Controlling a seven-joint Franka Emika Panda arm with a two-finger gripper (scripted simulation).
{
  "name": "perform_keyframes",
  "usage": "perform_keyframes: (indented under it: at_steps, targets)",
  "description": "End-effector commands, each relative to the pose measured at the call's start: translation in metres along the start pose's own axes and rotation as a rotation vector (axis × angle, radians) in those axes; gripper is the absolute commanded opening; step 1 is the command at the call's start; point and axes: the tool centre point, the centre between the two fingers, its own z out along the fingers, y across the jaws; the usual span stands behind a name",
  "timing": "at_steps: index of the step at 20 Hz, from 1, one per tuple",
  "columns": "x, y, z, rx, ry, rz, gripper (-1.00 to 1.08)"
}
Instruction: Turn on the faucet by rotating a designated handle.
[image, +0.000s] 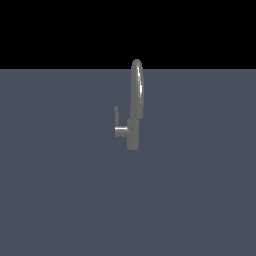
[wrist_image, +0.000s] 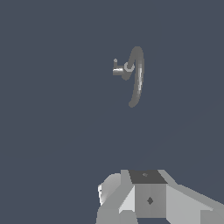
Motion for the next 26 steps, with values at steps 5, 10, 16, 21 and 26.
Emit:
perform_keyframes:
  at_steps: [5, 10, 16, 21, 26]
  targets:
    - [-0.001, -0.006, -0.016, -0.004, 0.052, 0.057, -1.00]
    - [-0.002, -0.017, -0.038, -0.013, 0.124, 0.136, -1.00]
    - [-0.003, -0.039, -0.070, -0.033, 0.240, 0.267, -1.00]
    - [-0.002, -0.065, -0.091, -0.058, 0.340, 0.383, -1.00]
    - [0.005, -0.094, -0.103, -0.090, 0.430, 0.492, -1.00]
